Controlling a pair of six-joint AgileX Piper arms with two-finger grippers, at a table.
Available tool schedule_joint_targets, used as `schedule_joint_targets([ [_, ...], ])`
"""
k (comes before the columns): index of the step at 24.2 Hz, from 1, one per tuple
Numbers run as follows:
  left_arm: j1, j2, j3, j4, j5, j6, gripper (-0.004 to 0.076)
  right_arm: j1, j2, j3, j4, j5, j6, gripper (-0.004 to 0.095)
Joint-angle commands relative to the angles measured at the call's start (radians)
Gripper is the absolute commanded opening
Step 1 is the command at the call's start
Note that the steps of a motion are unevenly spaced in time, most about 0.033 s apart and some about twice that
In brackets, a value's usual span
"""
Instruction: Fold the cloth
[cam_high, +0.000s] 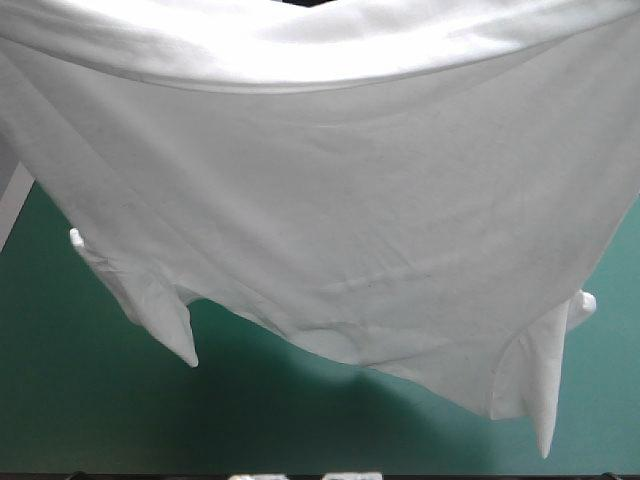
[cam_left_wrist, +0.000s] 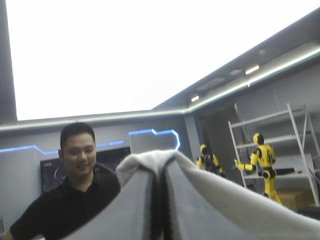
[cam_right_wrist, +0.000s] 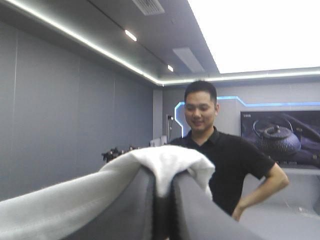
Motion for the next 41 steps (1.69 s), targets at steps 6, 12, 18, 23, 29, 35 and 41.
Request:
schedule_joint_targets([
  [6,-0.007,0.103,-0.017,-0.078,-0.250,0.061,-0.0009,-0.001,0.097,-0.020,0.013,-0.186,-0.014,-0.0017],
  [12,-0.007,0.358,-0.067,-0.061,-0.440,0.144,-0.0009,-0.001,0.344,-0.111,0.001,-0.293,-0.006,-0.0017],
  [18,-0.007,0.621,-0.434,-0.057,-0.445,0.146,-0.0009,-0.002,0.638,-0.561,-0.144,-0.192,-0.009,-0.0017],
  [23,0.014,0.721,-0.597,-0.033,-0.386,0.137,-0.0009,-0.094,0.701,-0.602,-0.165,-0.192,0.069,-0.0017],
  [29,0.103,0.721,-0.502,-0.081,-0.252,0.077,-0.0009,-0.236,0.717,-0.495,0.011,-0.143,0.034,-0.0017],
  [35,0.131,0.671,-0.143,-0.075,-0.218,0.053,-0.0009,-0.272,0.706,-0.221,0.192,-0.065,-0.099,-0.0017],
  [41,0.131,0.471,0.479,-0.064,-0.234,0.053,-0.0009,-0.270,0.647,0.166,0.271,0.118,-0.195,-0.0017],
])
